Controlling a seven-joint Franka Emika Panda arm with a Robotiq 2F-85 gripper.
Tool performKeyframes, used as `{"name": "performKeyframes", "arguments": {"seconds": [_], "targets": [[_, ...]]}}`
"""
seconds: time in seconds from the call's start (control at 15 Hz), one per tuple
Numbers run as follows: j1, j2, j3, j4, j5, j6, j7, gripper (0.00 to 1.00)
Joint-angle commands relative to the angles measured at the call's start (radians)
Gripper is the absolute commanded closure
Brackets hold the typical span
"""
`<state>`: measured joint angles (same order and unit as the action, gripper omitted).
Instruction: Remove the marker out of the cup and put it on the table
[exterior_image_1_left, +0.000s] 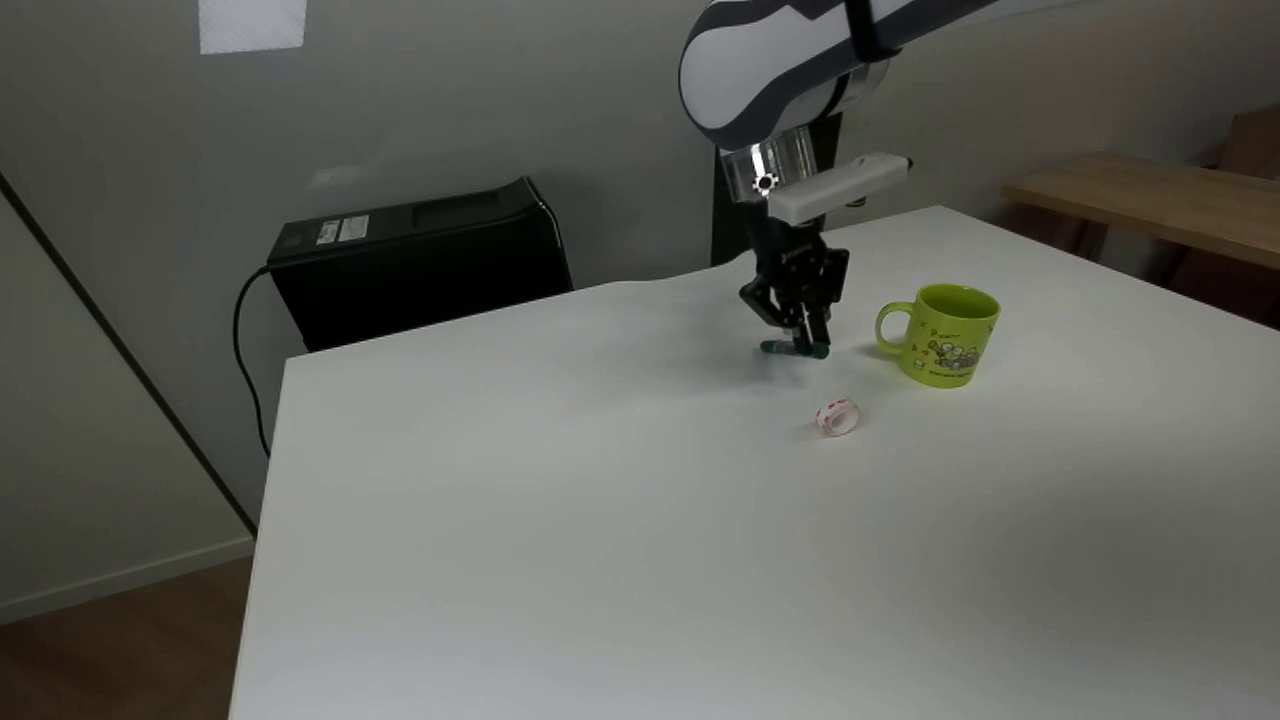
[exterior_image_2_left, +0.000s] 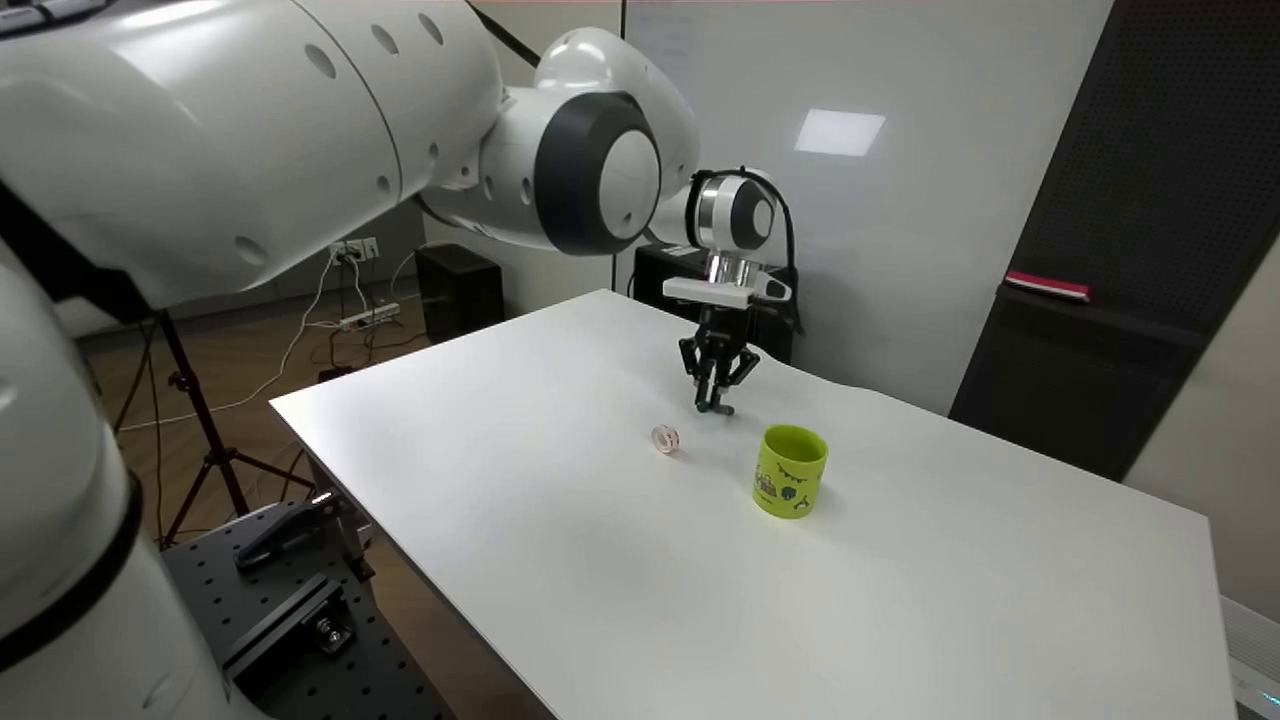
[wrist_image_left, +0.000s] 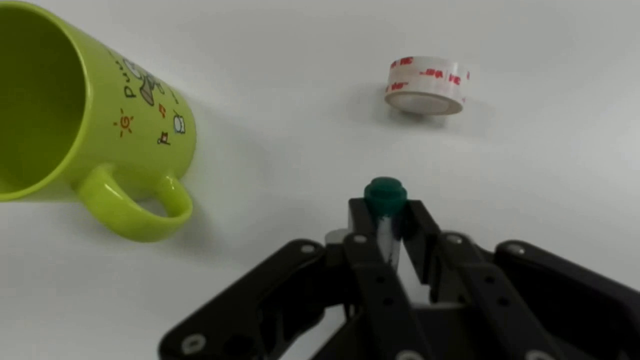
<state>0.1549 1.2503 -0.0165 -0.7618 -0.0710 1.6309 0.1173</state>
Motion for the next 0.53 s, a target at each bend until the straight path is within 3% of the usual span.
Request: {"name": "performKeyframes", "arguments": {"seconds": [0.0,0.47], "targets": [[-0.020,-0.032,0.007,-0.030,0.022,-0.060,0.007,0.51],[-0.041,-0.065,-0.001,-0.015,0.021,-0.076,0.003,0.03]]}}
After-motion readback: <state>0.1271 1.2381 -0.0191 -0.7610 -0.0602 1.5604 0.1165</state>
